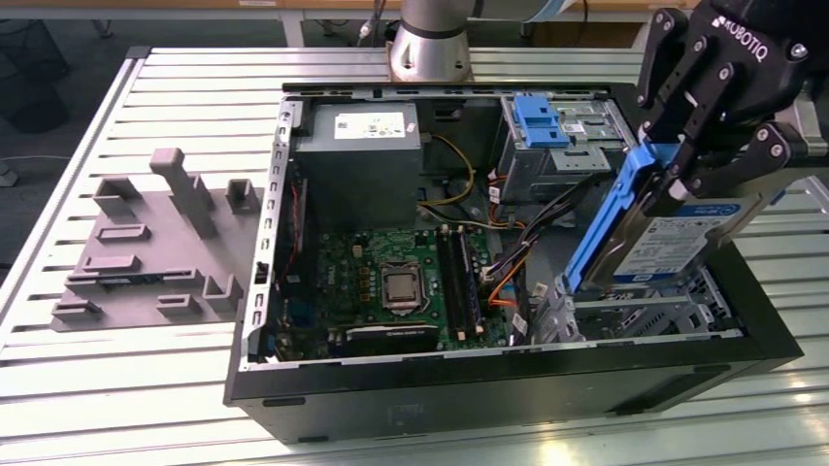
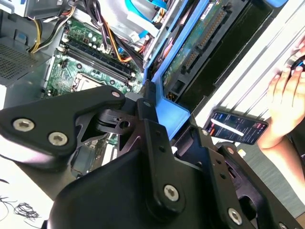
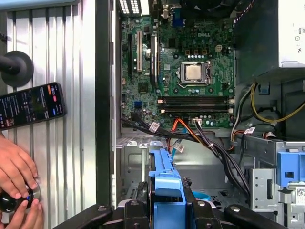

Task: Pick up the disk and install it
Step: 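Insert the disk into the insertion slot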

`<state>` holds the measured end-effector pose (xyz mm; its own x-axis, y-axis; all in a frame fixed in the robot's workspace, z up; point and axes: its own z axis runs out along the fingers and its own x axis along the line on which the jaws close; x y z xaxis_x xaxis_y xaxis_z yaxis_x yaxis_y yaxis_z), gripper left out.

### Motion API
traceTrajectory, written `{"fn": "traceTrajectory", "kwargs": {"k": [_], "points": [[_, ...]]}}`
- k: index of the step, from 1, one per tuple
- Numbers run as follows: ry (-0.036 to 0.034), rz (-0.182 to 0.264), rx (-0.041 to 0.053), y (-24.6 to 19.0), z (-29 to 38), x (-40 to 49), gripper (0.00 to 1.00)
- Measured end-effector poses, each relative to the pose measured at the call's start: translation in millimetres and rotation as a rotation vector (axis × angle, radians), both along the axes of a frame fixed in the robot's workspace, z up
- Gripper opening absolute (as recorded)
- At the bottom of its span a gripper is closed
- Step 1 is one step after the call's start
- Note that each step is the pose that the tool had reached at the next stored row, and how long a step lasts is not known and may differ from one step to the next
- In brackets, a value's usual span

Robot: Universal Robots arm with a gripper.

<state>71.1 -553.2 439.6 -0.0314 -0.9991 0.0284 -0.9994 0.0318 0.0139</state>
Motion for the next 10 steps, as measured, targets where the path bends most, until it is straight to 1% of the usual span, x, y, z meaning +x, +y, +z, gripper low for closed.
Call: {"fn": "traceTrajectory", "kwargs": {"k": [7,10], "points": [[0.0,-0.001,0.0003,-2.8,-3.6,-0.1,0.37],[0.0,-0.001,0.0002,-3.3,-4.9,-0.1,0.37]]}}
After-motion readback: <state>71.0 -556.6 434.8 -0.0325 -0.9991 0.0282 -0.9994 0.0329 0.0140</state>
